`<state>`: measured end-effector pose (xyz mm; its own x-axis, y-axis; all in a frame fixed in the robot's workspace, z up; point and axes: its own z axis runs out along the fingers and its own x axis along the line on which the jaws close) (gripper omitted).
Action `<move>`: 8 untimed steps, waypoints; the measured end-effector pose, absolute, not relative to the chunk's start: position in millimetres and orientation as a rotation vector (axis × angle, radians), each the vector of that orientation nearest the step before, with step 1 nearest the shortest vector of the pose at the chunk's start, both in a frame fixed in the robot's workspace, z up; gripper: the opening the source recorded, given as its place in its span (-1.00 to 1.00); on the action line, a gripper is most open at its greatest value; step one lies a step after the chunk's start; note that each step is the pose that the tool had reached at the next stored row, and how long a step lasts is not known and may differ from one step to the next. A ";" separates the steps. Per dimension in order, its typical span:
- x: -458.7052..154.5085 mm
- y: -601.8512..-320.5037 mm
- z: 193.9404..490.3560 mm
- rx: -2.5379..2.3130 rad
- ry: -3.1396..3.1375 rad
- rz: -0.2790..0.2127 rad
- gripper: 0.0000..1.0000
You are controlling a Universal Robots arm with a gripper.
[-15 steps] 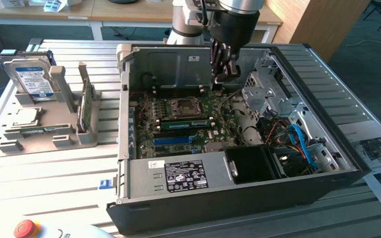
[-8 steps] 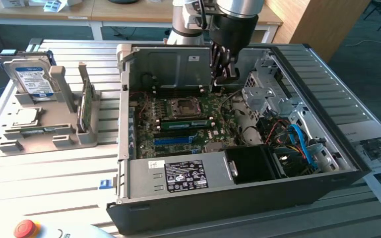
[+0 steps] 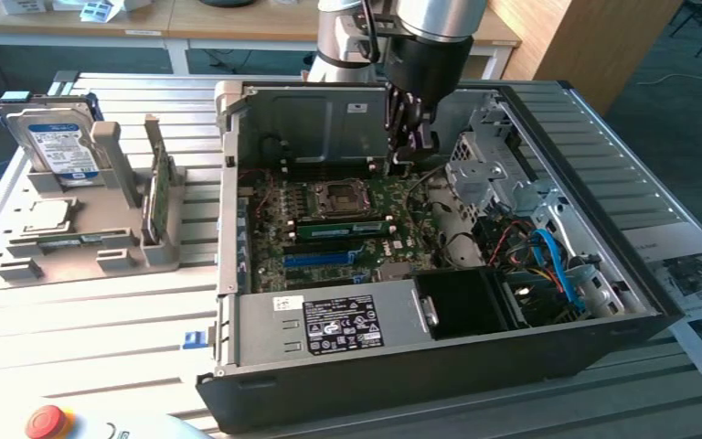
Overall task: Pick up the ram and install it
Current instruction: 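Press down the ram until it locks into place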
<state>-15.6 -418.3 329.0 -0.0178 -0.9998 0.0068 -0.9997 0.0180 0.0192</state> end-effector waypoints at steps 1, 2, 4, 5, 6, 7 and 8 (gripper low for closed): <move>-15.6 -418.3 328.1 2.188 -2.228 -0.014 -0.80; -15.6 -418.3 327.3 2.189 -2.228 -0.014 -0.80; -15.6 -418.4 325.6 2.188 -2.228 -0.014 -0.80; -15.6 -418.4 324.7 2.189 -2.228 -0.014 -0.80; -15.6 -418.4 323.8 2.188 -2.228 -0.014 -0.80; -15.6 -418.5 322.9 2.188 -2.228 -0.014 -0.80; -15.6 -418.6 320.5 2.188 -2.228 -0.014 -0.80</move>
